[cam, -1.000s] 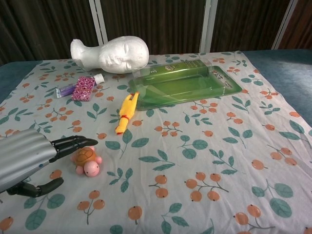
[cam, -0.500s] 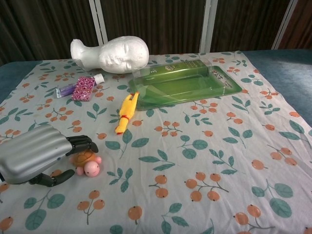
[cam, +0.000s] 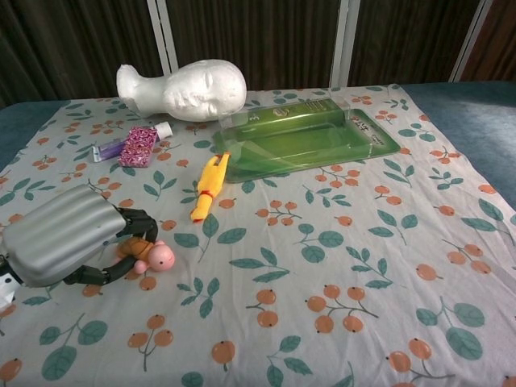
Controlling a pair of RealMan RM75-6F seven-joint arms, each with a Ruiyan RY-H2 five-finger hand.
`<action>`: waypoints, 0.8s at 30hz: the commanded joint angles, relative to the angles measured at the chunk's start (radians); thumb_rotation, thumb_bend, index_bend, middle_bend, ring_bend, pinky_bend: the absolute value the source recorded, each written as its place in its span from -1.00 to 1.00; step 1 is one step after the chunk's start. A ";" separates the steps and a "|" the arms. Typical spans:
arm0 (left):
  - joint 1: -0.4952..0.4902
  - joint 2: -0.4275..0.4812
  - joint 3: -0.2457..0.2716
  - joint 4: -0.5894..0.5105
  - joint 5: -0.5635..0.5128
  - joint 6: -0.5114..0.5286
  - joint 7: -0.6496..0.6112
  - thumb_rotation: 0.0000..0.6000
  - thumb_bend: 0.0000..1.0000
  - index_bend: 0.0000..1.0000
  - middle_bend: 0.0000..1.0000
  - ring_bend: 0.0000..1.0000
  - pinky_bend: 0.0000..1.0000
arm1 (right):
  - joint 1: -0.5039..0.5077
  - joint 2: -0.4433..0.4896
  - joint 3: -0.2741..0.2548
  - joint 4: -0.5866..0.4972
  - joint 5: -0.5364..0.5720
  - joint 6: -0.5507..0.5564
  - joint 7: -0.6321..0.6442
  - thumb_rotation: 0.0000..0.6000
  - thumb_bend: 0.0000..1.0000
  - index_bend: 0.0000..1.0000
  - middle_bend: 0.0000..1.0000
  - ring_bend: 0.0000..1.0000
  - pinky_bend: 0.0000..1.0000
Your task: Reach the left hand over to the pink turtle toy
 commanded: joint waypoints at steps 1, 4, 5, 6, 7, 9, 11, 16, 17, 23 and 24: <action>-0.007 -0.015 0.015 0.018 -0.004 -0.009 -0.035 1.00 0.00 0.34 0.51 0.98 1.00 | 0.000 0.000 -0.001 0.000 -0.001 0.000 -0.001 1.00 -0.73 -1.00 -1.00 -1.00 -1.00; -0.011 0.004 0.025 -0.017 -0.021 -0.044 -0.028 1.00 -0.08 -0.20 0.03 0.96 1.00 | -0.001 0.000 -0.001 -0.001 -0.003 0.003 -0.001 1.00 -0.73 -1.00 -1.00 -1.00 -1.00; -0.012 0.009 0.026 -0.029 -0.024 -0.049 -0.022 1.00 -0.08 -0.34 -0.11 0.96 1.00 | -0.002 0.000 -0.002 -0.001 -0.004 0.004 0.000 1.00 -0.73 -1.00 -1.00 -1.00 -1.00; -0.014 0.016 0.028 -0.043 -0.027 -0.056 -0.010 1.00 -0.08 -0.41 -0.19 0.96 1.00 | -0.002 0.000 -0.002 -0.001 -0.004 0.005 0.001 1.00 -0.73 -1.00 -1.00 -1.00 -1.00; -0.015 0.022 0.030 -0.055 -0.030 -0.063 -0.001 1.00 -0.08 -0.53 -0.31 0.96 1.00 | -0.003 0.001 -0.002 -0.001 -0.005 0.006 0.002 1.00 -0.73 -1.00 -1.00 -1.00 -1.00; -0.017 0.035 0.034 -0.084 -0.037 -0.075 0.009 1.00 -0.08 -0.63 -0.44 0.96 1.00 | -0.003 0.002 -0.002 -0.001 -0.006 0.008 0.005 1.00 -0.73 -1.00 -1.00 -1.00 -1.00; -0.018 0.044 0.037 -0.102 -0.040 -0.080 0.023 1.00 -0.08 -0.65 -0.53 0.96 1.00 | -0.003 0.003 -0.002 0.000 -0.007 0.010 0.009 1.00 -0.74 -1.00 -1.00 -1.00 -1.00; -0.016 0.064 0.046 -0.149 -0.053 -0.100 0.059 1.00 -0.08 -0.65 -0.60 0.99 1.00 | -0.004 0.006 -0.003 0.001 -0.010 0.012 0.013 1.00 -0.73 -1.00 -1.00 -1.00 -1.00; -0.016 0.067 0.047 -0.157 -0.053 -0.098 0.065 1.00 -0.08 -0.64 -0.60 1.00 1.00 | -0.004 0.006 -0.003 0.001 -0.010 0.012 0.014 1.00 -0.74 -1.00 -1.00 -1.00 -1.00; -0.023 0.064 0.044 -0.156 -0.063 -0.108 0.071 1.00 -0.09 -0.39 -0.46 1.00 1.00 | -0.004 0.005 -0.004 -0.001 -0.010 0.010 0.011 1.00 -0.73 -1.00 -1.00 -1.00 -1.00; -0.025 0.063 0.044 -0.153 -0.064 -0.110 0.070 1.00 -0.09 -0.34 -0.41 1.00 1.00 | -0.004 0.005 -0.004 -0.001 -0.010 0.010 0.011 1.00 -0.73 -1.00 -1.00 -1.00 -1.00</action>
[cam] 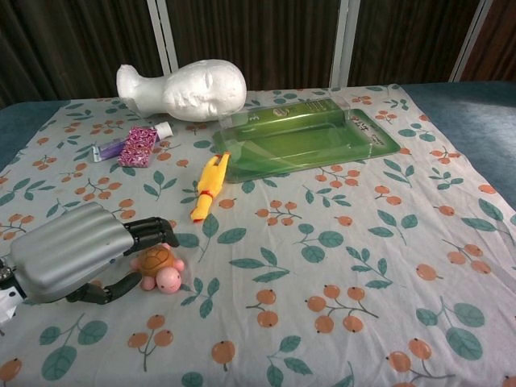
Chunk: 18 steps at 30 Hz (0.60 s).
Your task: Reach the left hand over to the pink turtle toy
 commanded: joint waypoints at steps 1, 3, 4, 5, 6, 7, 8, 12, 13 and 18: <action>-0.005 -0.005 -0.002 0.010 -0.003 -0.004 -0.005 1.00 -0.10 -0.26 -0.31 1.00 1.00 | 0.000 0.000 0.000 0.000 0.001 0.000 0.000 1.00 -0.73 -1.00 -1.00 -1.00 -1.00; -0.008 -0.010 -0.001 0.021 -0.001 0.001 -0.013 1.00 -0.10 -0.13 -0.10 1.00 1.00 | 0.000 0.000 0.001 0.000 0.002 0.000 0.000 1.00 -0.73 -1.00 -1.00 -1.00 -1.00; -0.008 -0.011 0.000 0.023 0.000 0.001 -0.015 1.00 -0.09 -0.09 -0.04 1.00 1.00 | 0.000 0.000 0.001 0.000 0.003 0.000 0.000 1.00 -0.73 -1.00 -1.00 -1.00 -1.00; -0.008 -0.012 0.000 0.026 0.000 0.002 -0.016 1.00 -0.09 -0.02 0.07 1.00 1.00 | 0.000 -0.001 0.001 0.000 0.003 0.000 0.000 1.00 -0.73 -1.00 -1.00 -1.00 -1.00; -0.009 -0.014 0.000 0.031 0.001 0.004 -0.019 1.00 -0.07 0.13 0.27 1.00 1.00 | 0.000 -0.001 0.002 0.000 0.004 -0.001 -0.001 1.00 -0.73 -1.00 -1.00 -1.00 -1.00; -0.010 -0.019 0.001 0.042 0.004 0.009 -0.024 1.00 -0.04 0.32 0.51 1.00 1.00 | 0.001 -0.001 0.002 0.000 0.004 -0.002 -0.001 1.00 -0.73 -1.00 -1.00 -1.00 -1.00; -0.010 -0.034 -0.008 0.062 0.016 0.047 -0.028 1.00 0.01 0.48 0.69 1.00 1.00 | 0.001 -0.001 0.001 0.000 0.003 -0.003 -0.002 1.00 -0.73 -1.00 -1.00 -1.00 -1.00; -0.007 -0.066 -0.001 0.126 0.028 0.082 -0.074 1.00 0.13 0.63 0.86 1.00 1.00 | 0.001 0.000 0.001 0.000 0.003 -0.003 -0.001 1.00 -0.73 -1.00 -1.00 -1.00 -1.00; -0.008 -0.071 -0.001 0.136 0.031 0.088 -0.071 1.00 0.14 0.64 0.87 1.00 1.00 | 0.001 0.000 0.001 0.000 0.003 -0.003 -0.001 1.00 -0.73 -1.00 -1.00 -1.00 -1.00; -0.002 -0.088 0.005 0.163 0.021 0.092 -0.099 1.00 0.05 0.50 0.72 1.00 1.00 | 0.001 0.001 0.000 -0.001 0.002 -0.003 0.000 1.00 -0.73 -1.00 -1.00 -1.00 -1.00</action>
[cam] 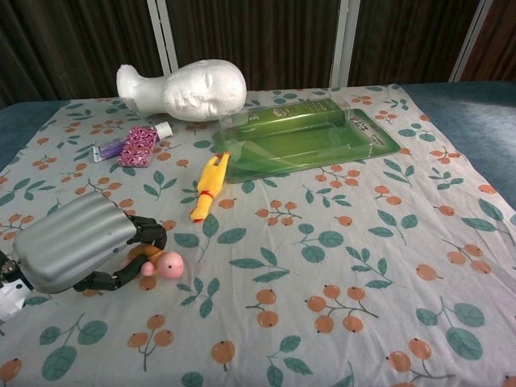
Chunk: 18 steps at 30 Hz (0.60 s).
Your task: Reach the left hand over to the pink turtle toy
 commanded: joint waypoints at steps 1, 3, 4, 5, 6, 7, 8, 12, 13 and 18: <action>0.000 0.001 0.011 0.000 -0.012 -0.035 -0.021 1.00 -0.02 0.25 0.52 1.00 1.00 | 0.000 0.000 0.001 0.000 0.001 0.001 0.000 1.00 -0.73 -1.00 -1.00 -1.00 -1.00; -0.003 0.024 0.013 -0.039 -0.027 -0.068 0.003 1.00 -0.09 -0.22 0.16 0.99 1.00 | 0.000 0.000 0.000 0.000 0.001 0.000 0.000 1.00 -0.74 -1.00 -1.00 -1.00 -1.00; -0.002 0.033 0.014 -0.058 -0.032 -0.076 0.015 1.00 -0.12 -0.47 -0.05 0.98 1.00 | 0.000 0.000 0.000 0.000 0.001 0.000 0.000 1.00 -0.74 -1.00 -1.00 -1.00 -1.00; 0.000 0.046 0.015 -0.084 -0.037 -0.083 0.031 1.00 -0.13 -0.61 -0.18 0.98 1.00 | 0.000 0.000 0.000 0.001 0.001 0.000 0.000 1.00 -0.74 -1.00 -1.00 -1.00 -1.00; 0.001 0.055 0.015 -0.104 -0.043 -0.089 0.041 1.00 -0.15 -0.79 -0.35 0.98 1.00 | 0.000 0.000 0.000 0.001 0.001 0.000 0.000 1.00 -0.74 -1.00 -1.00 -1.00 -1.00; 0.003 0.064 0.016 -0.123 -0.046 -0.092 0.050 1.00 -0.17 -0.92 -0.50 0.98 1.00 | 0.000 0.000 0.000 0.001 0.001 0.001 0.001 1.00 -0.74 -1.00 -1.00 -1.00 -1.00; 0.005 0.075 0.018 -0.146 -0.046 -0.093 0.061 1.00 -0.18 -0.98 -0.60 0.97 1.00 | 0.000 0.000 0.000 0.001 0.001 0.001 0.001 1.00 -0.73 -1.00 -1.00 -1.00 -1.00; 0.016 0.110 0.028 -0.209 -0.045 -0.086 0.093 1.00 -0.23 -1.00 -0.78 0.97 1.00 | -0.001 0.000 0.000 0.000 -0.001 0.002 -0.002 1.00 -0.73 -1.00 -1.00 -1.00 -1.00; 0.020 0.118 0.029 -0.223 -0.045 -0.080 0.101 1.00 -0.23 -1.00 -0.82 0.97 1.00 | -0.001 -0.001 -0.001 0.000 -0.002 0.002 -0.003 1.00 -0.73 -1.00 -1.00 -1.00 -1.00; 0.068 0.176 0.037 -0.300 -0.039 -0.003 0.147 1.00 -0.24 -1.00 -0.94 0.85 1.00 | -0.001 -0.003 -0.001 0.001 -0.003 0.003 -0.007 1.00 -0.73 -1.00 -1.00 -1.00 -1.00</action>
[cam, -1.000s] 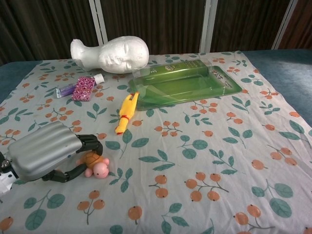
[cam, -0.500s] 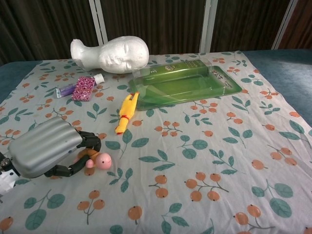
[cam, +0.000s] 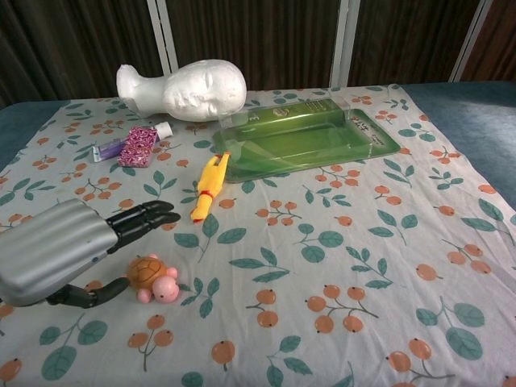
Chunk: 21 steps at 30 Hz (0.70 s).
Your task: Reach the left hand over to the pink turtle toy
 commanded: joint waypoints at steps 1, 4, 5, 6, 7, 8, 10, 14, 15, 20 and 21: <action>0.049 0.058 0.013 -0.065 0.000 0.066 0.029 1.00 -0.25 -1.00 -0.94 0.76 1.00 | 0.000 0.000 0.000 0.000 0.001 -0.002 -0.001 1.00 -0.73 -1.00 -1.00 -1.00 -1.00; 0.126 0.147 0.038 -0.164 -0.053 0.109 0.054 1.00 -0.27 -1.00 -0.96 0.18 0.77 | -0.001 0.001 -0.002 0.001 0.002 -0.003 -0.002 1.00 -0.73 -1.00 -1.00 -1.00 -1.00; 0.162 0.194 0.057 -0.222 -0.073 0.130 0.049 1.00 -0.28 -1.00 -0.97 -0.14 0.55 | -0.001 0.001 -0.002 0.001 0.002 -0.002 -0.003 1.00 -0.73 -1.00 -1.00 -1.00 -1.00; 0.184 0.230 0.071 -0.260 -0.079 0.152 0.030 1.00 -0.28 -1.00 -0.97 -0.38 0.32 | -0.002 0.000 -0.002 0.002 0.003 -0.002 -0.005 1.00 -0.73 -1.00 -1.00 -1.00 -1.00; 0.205 0.260 0.084 -0.286 -0.077 0.180 0.000 1.00 -0.28 -1.00 -0.97 -0.59 0.05 | -0.002 -0.001 -0.001 0.002 0.005 -0.003 -0.009 1.00 -0.73 -1.00 -1.00 -1.00 -1.00; 0.230 0.292 0.097 -0.302 -0.069 0.221 -0.047 1.00 -0.29 -1.00 -0.96 -0.71 -0.18 | -0.002 -0.004 0.000 0.001 0.007 -0.004 -0.017 1.00 -0.73 -1.00 -1.00 -1.00 -1.00; 0.263 0.324 0.101 -0.301 -0.064 0.279 -0.099 1.00 -0.29 -1.00 -0.95 -0.82 -0.50 | -0.002 -0.010 -0.001 0.000 0.009 -0.008 -0.031 1.00 -0.73 -1.00 -1.00 -1.00 -1.00; 0.282 0.373 0.083 -0.291 -0.027 0.360 -0.184 1.00 -0.30 -1.00 -0.92 -0.90 -0.74 | 0.003 -0.024 -0.006 -0.004 0.010 -0.027 -0.062 1.00 -0.73 -1.00 -1.00 -1.00 -1.00; 0.287 0.378 0.069 -0.282 -0.038 0.368 -0.203 1.00 -0.30 -1.00 -0.92 -0.91 -0.75 | 0.004 -0.026 -0.009 -0.003 0.008 -0.033 -0.070 1.00 -0.73 -1.00 -1.00 -1.00 -1.00; 0.291 0.395 0.024 -0.268 -0.081 0.359 -0.278 1.00 -0.30 -1.00 -0.92 -0.93 -0.75 | 0.009 -0.027 -0.011 -0.002 0.015 -0.050 -0.077 1.00 -0.73 -1.00 -1.00 -1.00 -1.00; 0.291 0.396 0.018 -0.266 -0.086 0.355 -0.283 1.00 -0.30 -1.00 -0.92 -0.93 -0.75 | 0.009 -0.028 -0.011 -0.002 0.018 -0.051 -0.077 1.00 -0.73 -1.00 -1.00 -1.00 -1.00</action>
